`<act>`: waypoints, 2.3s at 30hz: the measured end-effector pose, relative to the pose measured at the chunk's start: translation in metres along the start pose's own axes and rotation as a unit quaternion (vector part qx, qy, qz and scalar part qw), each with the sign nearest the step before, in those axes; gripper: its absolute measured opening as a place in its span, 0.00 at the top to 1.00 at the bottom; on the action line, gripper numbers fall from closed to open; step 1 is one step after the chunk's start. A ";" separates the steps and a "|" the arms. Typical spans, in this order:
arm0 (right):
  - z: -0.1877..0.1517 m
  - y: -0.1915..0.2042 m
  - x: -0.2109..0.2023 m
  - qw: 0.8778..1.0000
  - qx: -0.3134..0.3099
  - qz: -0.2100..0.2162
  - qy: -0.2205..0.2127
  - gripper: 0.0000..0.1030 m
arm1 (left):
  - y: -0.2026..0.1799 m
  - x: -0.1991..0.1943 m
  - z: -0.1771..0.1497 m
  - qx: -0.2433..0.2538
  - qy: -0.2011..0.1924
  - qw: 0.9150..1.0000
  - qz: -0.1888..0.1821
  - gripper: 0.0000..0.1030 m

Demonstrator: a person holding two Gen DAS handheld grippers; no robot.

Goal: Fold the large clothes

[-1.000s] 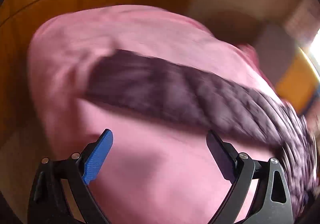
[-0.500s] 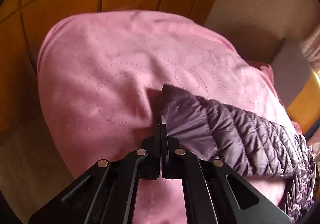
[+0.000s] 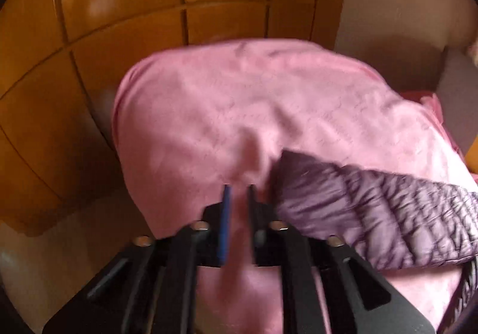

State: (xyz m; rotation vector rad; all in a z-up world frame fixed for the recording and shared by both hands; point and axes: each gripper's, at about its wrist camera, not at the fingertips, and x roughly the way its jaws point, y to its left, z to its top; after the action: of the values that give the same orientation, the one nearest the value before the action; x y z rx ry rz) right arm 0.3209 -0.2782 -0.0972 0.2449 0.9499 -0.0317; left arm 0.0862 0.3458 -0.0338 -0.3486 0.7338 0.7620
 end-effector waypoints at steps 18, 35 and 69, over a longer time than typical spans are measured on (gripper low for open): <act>-0.140 -0.343 -0.180 0.852 0.501 -0.010 -0.149 0.63 | -0.293 -0.142 -0.142 0.275 -0.007 0.884 -0.377 0.23; 0.000 -0.250 -0.249 0.933 0.225 -0.130 -0.250 0.93 | -0.325 -0.122 -0.193 0.309 0.099 0.844 -0.426 0.23; -0.045 -0.090 -0.078 0.943 0.241 0.219 -0.074 0.22 | -0.425 -0.088 -0.130 0.203 0.216 0.815 -0.498 0.15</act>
State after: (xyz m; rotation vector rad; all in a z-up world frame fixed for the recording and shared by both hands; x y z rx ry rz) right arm 0.2275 -0.3623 -0.0770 0.8929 0.7082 0.1265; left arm 0.2912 -0.0584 -0.0500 -0.4539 0.9718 -0.4972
